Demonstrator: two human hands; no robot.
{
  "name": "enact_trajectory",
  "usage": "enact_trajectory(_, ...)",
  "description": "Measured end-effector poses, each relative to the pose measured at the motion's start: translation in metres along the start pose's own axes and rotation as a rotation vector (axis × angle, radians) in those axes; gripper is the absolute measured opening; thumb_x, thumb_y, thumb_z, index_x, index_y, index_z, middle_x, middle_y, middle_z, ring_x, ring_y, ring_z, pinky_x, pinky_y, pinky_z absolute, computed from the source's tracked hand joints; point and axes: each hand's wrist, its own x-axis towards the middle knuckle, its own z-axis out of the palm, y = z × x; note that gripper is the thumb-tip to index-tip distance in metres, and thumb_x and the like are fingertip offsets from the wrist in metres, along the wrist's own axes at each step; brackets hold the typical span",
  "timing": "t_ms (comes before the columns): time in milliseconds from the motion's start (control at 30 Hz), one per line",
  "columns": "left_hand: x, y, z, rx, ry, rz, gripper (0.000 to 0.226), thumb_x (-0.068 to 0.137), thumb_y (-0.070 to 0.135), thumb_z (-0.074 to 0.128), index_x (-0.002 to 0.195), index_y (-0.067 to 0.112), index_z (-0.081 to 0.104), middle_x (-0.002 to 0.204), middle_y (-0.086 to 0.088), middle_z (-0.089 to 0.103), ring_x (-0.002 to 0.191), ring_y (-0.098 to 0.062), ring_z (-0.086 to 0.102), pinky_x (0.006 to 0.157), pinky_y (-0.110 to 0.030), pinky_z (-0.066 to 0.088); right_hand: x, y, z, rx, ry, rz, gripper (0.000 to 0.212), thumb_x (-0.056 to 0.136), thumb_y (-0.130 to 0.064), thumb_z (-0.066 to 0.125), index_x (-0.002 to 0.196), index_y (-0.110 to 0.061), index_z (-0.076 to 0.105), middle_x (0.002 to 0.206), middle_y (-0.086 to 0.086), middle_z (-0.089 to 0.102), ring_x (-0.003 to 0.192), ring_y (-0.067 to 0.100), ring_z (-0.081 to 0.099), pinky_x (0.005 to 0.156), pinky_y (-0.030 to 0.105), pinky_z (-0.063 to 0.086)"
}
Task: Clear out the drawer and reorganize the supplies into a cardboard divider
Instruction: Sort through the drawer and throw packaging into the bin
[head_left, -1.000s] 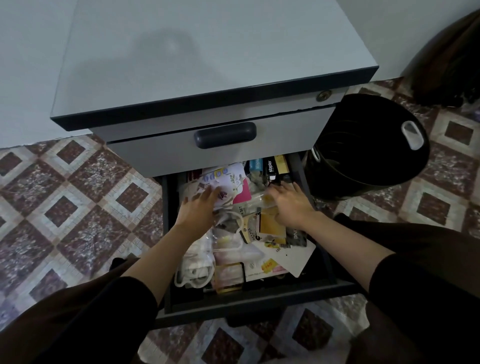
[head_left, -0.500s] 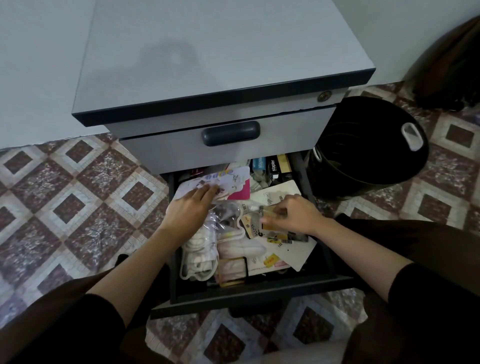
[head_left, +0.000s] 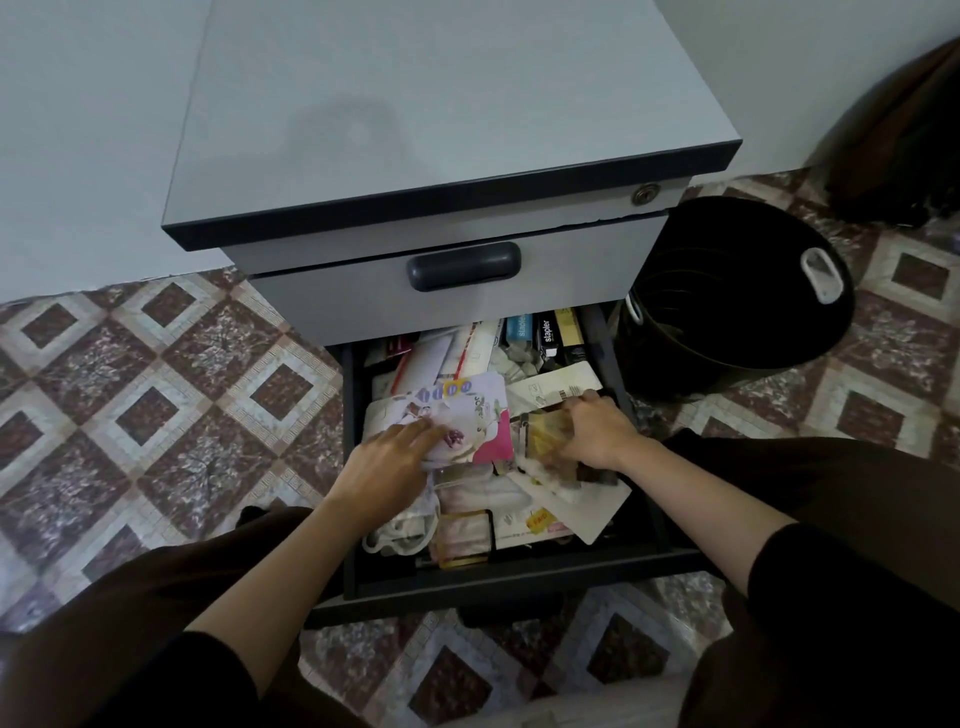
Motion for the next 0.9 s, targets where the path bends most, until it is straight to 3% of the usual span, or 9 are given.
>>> enact_trajectory(67,-0.002,-0.001,0.005,-0.077,-0.043,0.004,0.048,0.073,0.046,0.061,0.11,0.016,0.067,0.11,-0.005,0.069,0.088,-0.025,0.069,0.063,-0.035,0.057,0.0,0.0,-0.001,-0.021,-0.008,0.006,0.084,0.071,-0.049,0.075,0.137,-0.01,0.041,0.137,0.011,0.04,0.127,0.03,0.034,0.104,0.039,0.036)
enact_trajectory(167,0.001,-0.007,0.007,-0.284,0.009,-0.109,0.055,0.081,0.053,0.041,0.112,0.017,0.067,0.117,-0.005,0.066,0.101,-0.025,0.065,0.076,-0.039,0.055,0.0,0.001,-0.001,-0.018,-0.009,0.011,0.075,0.071,-0.046,0.077,0.129,-0.01,0.046,0.129,0.009,0.049,0.123,0.028,0.039,0.098,0.036,0.039)
enact_trajectory(300,0.018,-0.021,0.001,-0.416,0.058,-0.305,0.039,0.087,0.029,0.062,0.118,0.006,0.061,0.119,-0.013,0.059,0.109,-0.034,0.056,0.083,-0.039,0.048,0.001,0.0,0.002,-0.013,-0.002,0.038,0.061,0.069,-0.043,0.079,0.112,-0.007,0.055,0.12,0.009,0.055,0.115,0.027,0.047,0.089,0.033,0.041)
enact_trajectory(367,0.03,-0.028,-0.001,-0.445,-0.081,-0.359,0.059,0.085,0.028,0.067,0.135,0.007,0.044,0.138,-0.013,0.044,0.124,-0.034,0.044,0.097,-0.041,0.041,0.003,0.0,0.002,-0.014,-0.021,0.056,0.044,0.068,-0.042,0.08,0.085,-0.008,0.058,0.111,0.01,0.058,0.107,0.026,0.052,0.085,0.032,0.041)
enact_trajectory(433,0.042,-0.033,-0.003,-0.478,-0.247,-0.413,0.079,0.081,0.038,0.069,0.145,0.014,0.029,0.147,-0.009,0.033,0.129,-0.03,0.038,0.102,-0.04,0.038,0.003,0.0,0.001,0.013,-0.037,0.074,0.043,0.069,-0.04,0.08,0.067,-0.013,0.047,0.098,0.009,0.056,0.094,0.023,0.052,0.074,0.028,0.038)
enact_trajectory(500,0.051,-0.037,-0.002,-0.488,-0.325,-0.431,0.09,0.075,0.045,0.072,0.146,0.018,0.025,0.146,-0.008,0.032,0.127,-0.027,0.041,0.103,-0.039,0.038,0.003,0.0,0.0,0.07,-0.05,0.088,0.042,0.069,-0.038,0.081,0.087,-0.008,0.056,0.103,0.009,0.056,0.097,0.023,0.055,0.072,0.025,0.037)
enact_trajectory(567,0.056,-0.037,-0.001,-0.423,-0.348,-0.427,0.092,0.07,0.05,0.075,0.143,0.017,0.03,0.143,-0.008,0.035,0.129,-0.026,0.038,0.104,-0.039,0.037,0.001,0.001,0.0,0.132,-0.065,0.1,0.055,0.07,-0.034,0.081,0.107,-0.006,0.053,0.111,0.008,0.056,0.103,0.023,0.055,0.072,0.025,0.038)
enact_trajectory(767,0.057,-0.032,0.0,-0.479,-0.393,-0.547,0.077,0.069,0.048,0.076,0.126,0.009,0.043,0.117,-0.01,0.057,0.106,-0.027,0.055,0.084,-0.033,0.046,0.001,0.002,0.0,0.185,-0.086,0.098,0.054,0.069,-0.03,0.082,0.107,-0.007,0.051,0.109,0.006,0.055,0.098,0.02,0.053,0.076,0.028,0.043)
enact_trajectory(900,0.053,-0.033,0.003,-0.492,-0.385,-0.649,0.097,0.065,0.056,0.075,0.137,0.005,0.034,0.134,-0.014,0.04,0.125,-0.029,0.036,0.101,-0.035,0.038,0.001,0.0,0.0,0.171,-0.106,0.108,0.04,0.071,-0.031,0.08,0.095,-0.006,0.059,0.099,0.005,0.059,0.085,0.017,0.054,0.069,0.027,0.042)
